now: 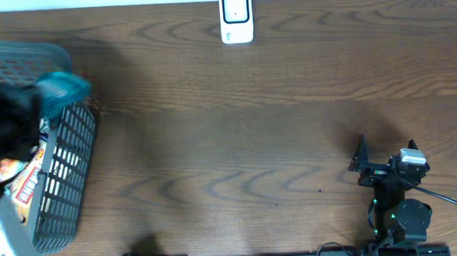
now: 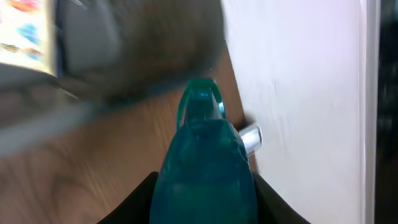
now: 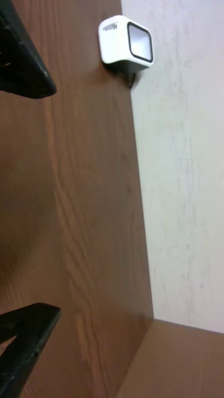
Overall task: Scan the item barcode
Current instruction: 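Lift the teal bottle and carry it to the white scanner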
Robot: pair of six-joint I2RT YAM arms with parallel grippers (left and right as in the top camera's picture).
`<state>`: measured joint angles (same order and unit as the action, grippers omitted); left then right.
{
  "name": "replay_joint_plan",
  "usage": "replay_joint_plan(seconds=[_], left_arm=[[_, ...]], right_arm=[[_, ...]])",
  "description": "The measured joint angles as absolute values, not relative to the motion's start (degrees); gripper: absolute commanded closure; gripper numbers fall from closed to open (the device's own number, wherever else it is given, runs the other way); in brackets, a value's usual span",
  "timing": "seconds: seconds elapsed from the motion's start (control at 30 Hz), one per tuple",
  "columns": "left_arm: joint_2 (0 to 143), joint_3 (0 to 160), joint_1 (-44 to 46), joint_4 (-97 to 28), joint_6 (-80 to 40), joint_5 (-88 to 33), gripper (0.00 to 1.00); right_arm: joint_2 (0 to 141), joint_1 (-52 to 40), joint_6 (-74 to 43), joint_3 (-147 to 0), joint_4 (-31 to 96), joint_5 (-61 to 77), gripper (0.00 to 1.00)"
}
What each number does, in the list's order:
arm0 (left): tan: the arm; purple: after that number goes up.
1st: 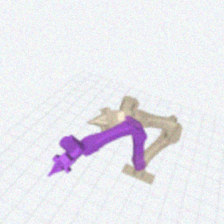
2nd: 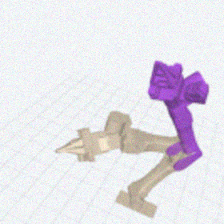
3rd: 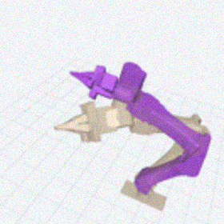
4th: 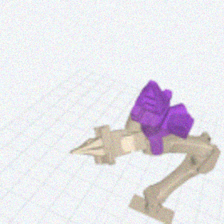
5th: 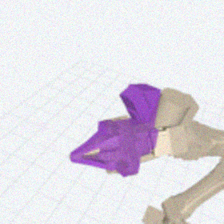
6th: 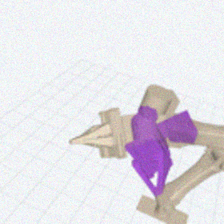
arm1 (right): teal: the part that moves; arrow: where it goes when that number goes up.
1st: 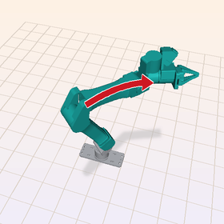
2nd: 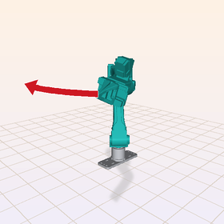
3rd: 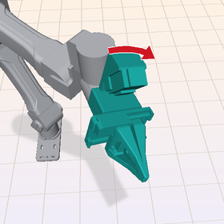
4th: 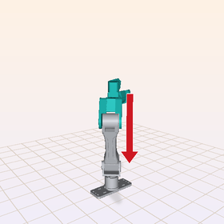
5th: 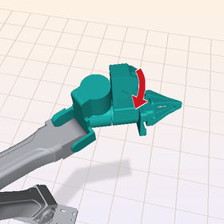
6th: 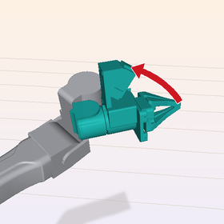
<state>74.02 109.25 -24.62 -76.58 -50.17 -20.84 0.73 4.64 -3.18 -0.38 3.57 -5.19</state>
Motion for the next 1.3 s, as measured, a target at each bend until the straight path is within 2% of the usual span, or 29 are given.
replay_joint_plan(seconds=[0.23, 0.5, 0.8, 1.1, 1.3], left_arm=[[77.08, 109.27, 0.73, -77.10, -53.41, -9.06, 0.75], [90.59, 109.34, 20.36, -81.32, -56.03, -1.15, 0.75], [106.32, 109.34, 30.65, -80.86, -62.70, 0.16, 0.74], [115.18, 109.34, 32.86, -78.54, -69.52, -0.05, 0.73], [117.51, 109.34, 32.91, -76.23, -80.01, -0.97, 0.69]], right_arm=[[0.73, 4.64, -3.18, -0.38, 3.57, -5.19, 0.01], [0.73, 4.64, -3.18, -0.38, 3.57, -5.17, 0.01], [0.73, 4.64, -3.18, -0.38, 3.57, -5.17, 0.01], [0.73, 4.64, -3.18, -0.38, 3.57, -5.19, 0.01], [0.73, 4.64, -3.18, -0.38, 3.57, -5.17, 0.01]])
